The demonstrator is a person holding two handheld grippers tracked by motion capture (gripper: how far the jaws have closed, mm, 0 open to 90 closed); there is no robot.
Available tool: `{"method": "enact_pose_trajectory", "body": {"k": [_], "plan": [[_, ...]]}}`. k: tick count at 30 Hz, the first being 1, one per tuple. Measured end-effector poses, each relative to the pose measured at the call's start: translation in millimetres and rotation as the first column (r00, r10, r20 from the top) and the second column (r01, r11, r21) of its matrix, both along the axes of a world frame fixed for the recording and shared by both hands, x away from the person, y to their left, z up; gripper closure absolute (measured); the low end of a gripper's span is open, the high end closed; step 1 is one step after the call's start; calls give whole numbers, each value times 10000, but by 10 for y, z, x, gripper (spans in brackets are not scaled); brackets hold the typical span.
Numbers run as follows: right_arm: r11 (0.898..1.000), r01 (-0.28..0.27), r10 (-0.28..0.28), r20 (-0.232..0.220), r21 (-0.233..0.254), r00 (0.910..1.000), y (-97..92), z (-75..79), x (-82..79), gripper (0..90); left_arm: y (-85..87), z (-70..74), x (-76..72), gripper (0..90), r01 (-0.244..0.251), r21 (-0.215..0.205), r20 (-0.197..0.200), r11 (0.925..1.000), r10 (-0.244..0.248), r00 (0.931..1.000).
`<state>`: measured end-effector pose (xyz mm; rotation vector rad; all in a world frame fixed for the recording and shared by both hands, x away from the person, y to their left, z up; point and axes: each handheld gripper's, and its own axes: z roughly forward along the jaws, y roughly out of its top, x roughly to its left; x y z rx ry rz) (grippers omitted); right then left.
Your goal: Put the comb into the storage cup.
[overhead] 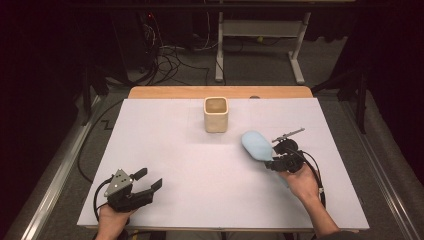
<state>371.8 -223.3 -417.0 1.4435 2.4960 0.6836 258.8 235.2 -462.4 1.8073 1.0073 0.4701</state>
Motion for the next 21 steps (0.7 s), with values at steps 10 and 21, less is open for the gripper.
{"method": "enact_pose_trajectory", "body": {"k": [10,21], "plan": [[9995,-204,197,291,232,9994,-5,50,-51,708,-140,33,75,317,271,-120,-32,9996,-272,9996],[9956,-661,609,787,661,9950,10,152,-137,708,-176,112,79,315,77,-180,255,9998,-72,9996]]}}
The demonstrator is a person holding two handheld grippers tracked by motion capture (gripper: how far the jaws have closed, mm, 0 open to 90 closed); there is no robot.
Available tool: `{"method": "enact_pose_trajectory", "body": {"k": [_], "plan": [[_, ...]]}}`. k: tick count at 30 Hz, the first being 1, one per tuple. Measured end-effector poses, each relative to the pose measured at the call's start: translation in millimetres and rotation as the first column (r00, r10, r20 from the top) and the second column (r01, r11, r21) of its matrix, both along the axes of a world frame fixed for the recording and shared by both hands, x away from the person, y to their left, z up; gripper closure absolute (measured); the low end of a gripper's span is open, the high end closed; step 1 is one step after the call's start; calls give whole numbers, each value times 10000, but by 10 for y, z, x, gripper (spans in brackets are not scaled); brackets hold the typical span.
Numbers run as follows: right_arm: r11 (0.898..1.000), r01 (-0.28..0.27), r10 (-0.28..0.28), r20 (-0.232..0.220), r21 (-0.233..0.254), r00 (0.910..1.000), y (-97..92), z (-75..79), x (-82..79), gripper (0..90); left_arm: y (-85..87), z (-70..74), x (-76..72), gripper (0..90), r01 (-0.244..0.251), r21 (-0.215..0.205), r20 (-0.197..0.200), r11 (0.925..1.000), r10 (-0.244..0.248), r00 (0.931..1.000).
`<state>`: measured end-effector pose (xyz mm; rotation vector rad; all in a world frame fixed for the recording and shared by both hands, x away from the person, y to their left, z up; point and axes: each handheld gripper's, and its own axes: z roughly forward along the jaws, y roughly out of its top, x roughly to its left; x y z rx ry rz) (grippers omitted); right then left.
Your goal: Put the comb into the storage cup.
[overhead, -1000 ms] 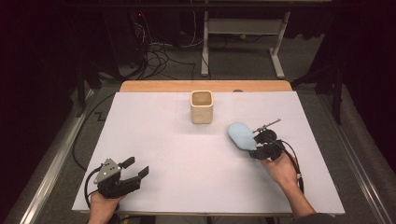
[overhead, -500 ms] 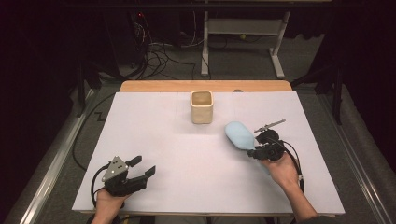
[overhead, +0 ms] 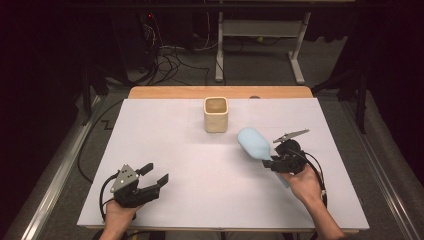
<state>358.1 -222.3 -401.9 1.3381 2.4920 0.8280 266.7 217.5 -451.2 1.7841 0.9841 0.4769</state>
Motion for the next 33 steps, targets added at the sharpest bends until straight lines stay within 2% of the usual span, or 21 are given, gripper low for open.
{"method": "enact_pose_trajectory", "body": {"k": [3,8,13,19,20,23,33], "plan": [[9999,-94,93,99,103,9999,10,18,-24,708,-26,12,9,315,22,210,51,9998,-23,10000],[9988,-389,378,384,290,9985,34,61,-67,708,-64,95,32,316,-38,34,173,10000,38,9998],[9971,-690,674,491,318,9965,72,74,-97,708,-90,107,41,319,-83,141,98,9999,82,9999],[9938,-1006,974,660,480,9931,100,100,-155,707,-190,119,49,317,203,184,59,9996,-204,9998],[9936,-1028,992,724,478,9924,112,105,-166,708,-215,137,55,311,188,273,199,9995,-194,9996],[9913,-1206,1159,841,524,9897,129,113,-177,708,-225,154,67,309,204,278,229,9994,-210,9995],[9824,-1676,1574,1169,827,9806,230,93,-312,707,-378,144,134,284,665,192,32,9976,-665,9978]]}}
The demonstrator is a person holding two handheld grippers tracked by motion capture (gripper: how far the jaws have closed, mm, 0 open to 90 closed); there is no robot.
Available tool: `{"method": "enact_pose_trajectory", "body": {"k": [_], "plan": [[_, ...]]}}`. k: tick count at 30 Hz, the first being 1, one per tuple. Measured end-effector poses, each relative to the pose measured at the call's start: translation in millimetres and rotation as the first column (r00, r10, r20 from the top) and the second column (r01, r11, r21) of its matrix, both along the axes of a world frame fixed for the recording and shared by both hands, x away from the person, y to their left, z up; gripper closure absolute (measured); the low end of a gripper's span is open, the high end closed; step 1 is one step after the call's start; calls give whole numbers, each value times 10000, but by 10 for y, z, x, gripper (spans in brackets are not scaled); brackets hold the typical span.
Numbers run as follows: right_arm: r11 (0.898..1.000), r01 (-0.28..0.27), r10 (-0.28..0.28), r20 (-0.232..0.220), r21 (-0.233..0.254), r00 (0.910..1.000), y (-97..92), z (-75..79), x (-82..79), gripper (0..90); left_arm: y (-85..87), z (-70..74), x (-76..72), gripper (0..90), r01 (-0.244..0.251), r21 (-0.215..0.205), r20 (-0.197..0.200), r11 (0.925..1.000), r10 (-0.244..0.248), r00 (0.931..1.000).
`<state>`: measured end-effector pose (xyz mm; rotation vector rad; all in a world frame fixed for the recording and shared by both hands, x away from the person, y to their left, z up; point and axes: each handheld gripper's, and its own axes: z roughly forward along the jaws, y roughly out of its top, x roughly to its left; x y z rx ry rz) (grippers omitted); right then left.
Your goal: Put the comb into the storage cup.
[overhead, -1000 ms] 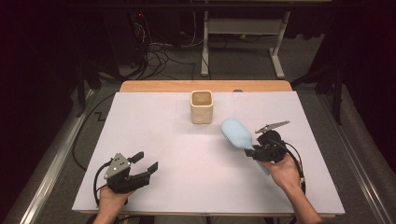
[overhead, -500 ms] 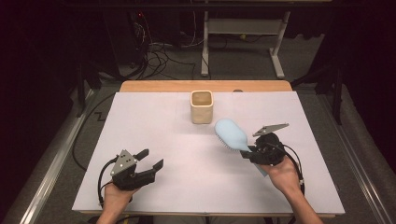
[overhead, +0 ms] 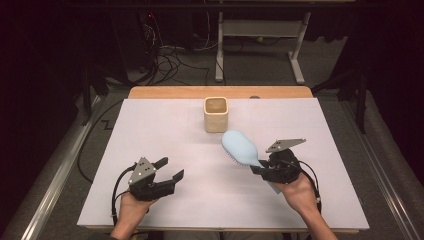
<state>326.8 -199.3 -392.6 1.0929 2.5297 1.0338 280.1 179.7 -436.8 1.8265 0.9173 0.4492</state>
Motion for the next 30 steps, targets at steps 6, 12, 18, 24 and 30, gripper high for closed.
{"method": "enact_pose_trajectory", "body": {"k": [6,12,18,24,30], "plan": [[9998,-172,172,17,92,9999,22,-6,-37,707,-99,33,33,274,234,38,-6,9997,-234,9997],[9991,-338,336,105,271,9994,64,-28,-47,706,-246,150,144,275,674,-175,-335,9976,-679,9971],[9989,-466,466,89,-65,9989,113,-70,-55,707,-392,186,187,281,890,118,-318,9960,-886,9956],[9980,-632,633,162,-33,9979,158,-50,-85,707,-515,187,203,282,1143,-176,-369,9933,-1148,9927],[9969,-783,778,462,91,9959,226,-6,-148,706,-688,167,226,282,1478,-293,-543,9886,-1492,9873]]}}
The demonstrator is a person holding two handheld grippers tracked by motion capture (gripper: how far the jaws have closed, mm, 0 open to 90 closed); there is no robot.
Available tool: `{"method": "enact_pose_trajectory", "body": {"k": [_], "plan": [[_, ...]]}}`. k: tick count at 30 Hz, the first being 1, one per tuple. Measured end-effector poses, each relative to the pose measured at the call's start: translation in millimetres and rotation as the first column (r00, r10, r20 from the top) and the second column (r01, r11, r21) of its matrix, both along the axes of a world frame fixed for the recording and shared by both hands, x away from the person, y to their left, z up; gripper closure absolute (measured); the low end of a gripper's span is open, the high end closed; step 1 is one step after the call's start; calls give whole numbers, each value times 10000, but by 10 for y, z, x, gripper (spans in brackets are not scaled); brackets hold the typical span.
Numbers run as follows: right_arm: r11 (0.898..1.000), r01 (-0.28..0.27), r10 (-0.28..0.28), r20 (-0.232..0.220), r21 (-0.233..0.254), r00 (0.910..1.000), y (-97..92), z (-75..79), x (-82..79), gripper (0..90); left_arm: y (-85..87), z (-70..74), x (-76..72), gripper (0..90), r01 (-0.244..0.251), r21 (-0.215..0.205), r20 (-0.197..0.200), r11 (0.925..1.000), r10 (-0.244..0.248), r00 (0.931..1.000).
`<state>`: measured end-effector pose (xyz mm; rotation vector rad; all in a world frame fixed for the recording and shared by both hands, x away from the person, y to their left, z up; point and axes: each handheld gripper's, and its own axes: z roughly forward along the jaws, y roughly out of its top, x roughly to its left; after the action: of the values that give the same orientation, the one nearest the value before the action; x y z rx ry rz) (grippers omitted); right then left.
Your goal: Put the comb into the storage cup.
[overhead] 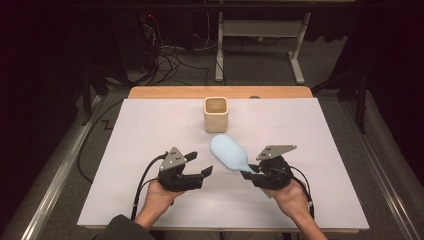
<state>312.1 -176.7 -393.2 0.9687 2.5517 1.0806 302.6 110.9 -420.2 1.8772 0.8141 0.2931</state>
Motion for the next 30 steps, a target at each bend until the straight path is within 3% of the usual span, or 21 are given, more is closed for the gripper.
{"method": "enact_pose_trajectory", "body": {"k": [9,16,17,20,26,30], "plan": [[9998,-145,144,135,121,9998,25,21,-37,707,-158,-39,11,264,447,9,-153,9990,-447,9989],[9993,-198,191,230,316,9996,36,27,-54,707,-208,-74,65,227,506,-46,-624,9987,-508,9968],[9989,-252,243,229,398,9994,41,21,-43,707,-199,-74,88,226,531,-193,-834,9984,-545,9950],[9990,-228,220,207,379,9995,52,4,-42,707,-200,-58,87,222,560,-514,-934,9971,-606,9938],[9983,-322,308,295,487,9991,73,3,-47,706,-208,-49,90,192,566,-555,-1111,9969,-625,9918],[9983,-372,354,384,447,9986,87,-3,-60,706,-214,-47,111,180,546,-814,-1244,9952,-645,9901]]}}
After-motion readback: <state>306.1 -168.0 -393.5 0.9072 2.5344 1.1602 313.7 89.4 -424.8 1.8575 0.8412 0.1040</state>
